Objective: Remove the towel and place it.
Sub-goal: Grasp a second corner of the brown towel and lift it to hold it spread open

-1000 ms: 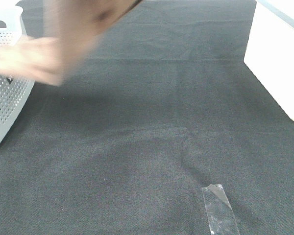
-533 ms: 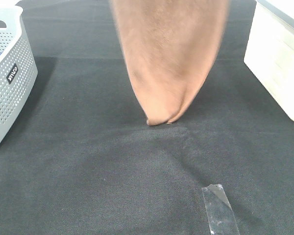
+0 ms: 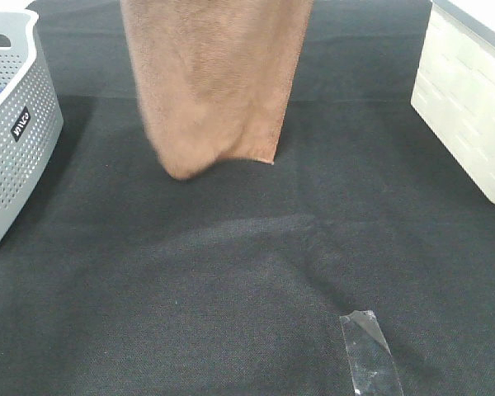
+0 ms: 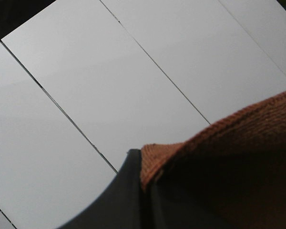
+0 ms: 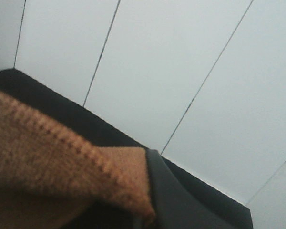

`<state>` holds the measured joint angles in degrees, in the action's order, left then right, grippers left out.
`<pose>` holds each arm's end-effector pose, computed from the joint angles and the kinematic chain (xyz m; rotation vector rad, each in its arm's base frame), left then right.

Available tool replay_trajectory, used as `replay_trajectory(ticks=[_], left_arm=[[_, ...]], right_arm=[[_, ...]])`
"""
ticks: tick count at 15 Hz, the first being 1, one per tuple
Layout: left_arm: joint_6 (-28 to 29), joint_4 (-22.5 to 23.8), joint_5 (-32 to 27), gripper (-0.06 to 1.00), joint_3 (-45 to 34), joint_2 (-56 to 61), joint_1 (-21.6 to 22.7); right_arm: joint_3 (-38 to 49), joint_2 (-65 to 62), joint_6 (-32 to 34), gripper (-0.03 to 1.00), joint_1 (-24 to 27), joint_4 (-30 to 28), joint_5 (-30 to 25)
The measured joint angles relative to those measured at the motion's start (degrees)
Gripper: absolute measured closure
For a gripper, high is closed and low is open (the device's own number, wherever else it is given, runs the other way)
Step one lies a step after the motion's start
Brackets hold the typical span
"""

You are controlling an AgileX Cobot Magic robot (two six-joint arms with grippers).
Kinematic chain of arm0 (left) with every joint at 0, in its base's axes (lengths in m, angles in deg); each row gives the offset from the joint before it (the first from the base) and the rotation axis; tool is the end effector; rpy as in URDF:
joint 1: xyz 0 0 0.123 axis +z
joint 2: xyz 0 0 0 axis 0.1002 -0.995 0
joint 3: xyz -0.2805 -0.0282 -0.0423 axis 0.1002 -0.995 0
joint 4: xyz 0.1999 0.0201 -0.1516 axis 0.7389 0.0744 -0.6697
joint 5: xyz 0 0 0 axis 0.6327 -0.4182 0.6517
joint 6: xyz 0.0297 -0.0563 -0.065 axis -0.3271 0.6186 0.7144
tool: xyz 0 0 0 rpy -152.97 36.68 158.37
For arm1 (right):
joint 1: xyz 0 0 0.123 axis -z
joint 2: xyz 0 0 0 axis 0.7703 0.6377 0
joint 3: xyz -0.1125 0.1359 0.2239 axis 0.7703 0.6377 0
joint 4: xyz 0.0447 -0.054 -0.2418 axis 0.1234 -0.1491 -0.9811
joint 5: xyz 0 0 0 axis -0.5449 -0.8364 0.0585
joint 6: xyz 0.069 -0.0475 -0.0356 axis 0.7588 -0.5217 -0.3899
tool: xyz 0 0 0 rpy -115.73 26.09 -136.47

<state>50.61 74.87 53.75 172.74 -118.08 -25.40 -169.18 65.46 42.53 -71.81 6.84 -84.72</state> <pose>0.3962 -0.1438 0.4968 0.6683 1.0605 0.3342 0.4118 0.1529 0.4970 -0.5745 1.5202 -0.1175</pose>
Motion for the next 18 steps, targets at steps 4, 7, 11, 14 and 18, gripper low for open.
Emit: replay_trajectory(ticks=[4,7,11,14,18], left_arm=[[0.0,0.1,8.0,0.94,5.8,-7.0,2.5],[0.0,0.1,8.9,0.94,13.9,-13.7,2.6],[0.0,0.1,9.2,0.94,23.5,-22.0,2.6],[0.0,0.1,9.3,0.94,30.0,-26.7,2.6],[1.4,0.1,9.2,0.94,32.4,-28.9,4.1]], right_arm=[[0.0,2.2,2.3,0.97,0.0,0.5,12.3],[0.0,3.3,2.4,0.97,0.0,0.5,17.5],[0.0,6.5,2.4,0.97,1.7,0.7,21.9],[-0.1,8.7,2.3,0.97,2.7,1.1,25.9],[-0.1,9.6,2.3,0.97,2.9,1.1,26.9]])
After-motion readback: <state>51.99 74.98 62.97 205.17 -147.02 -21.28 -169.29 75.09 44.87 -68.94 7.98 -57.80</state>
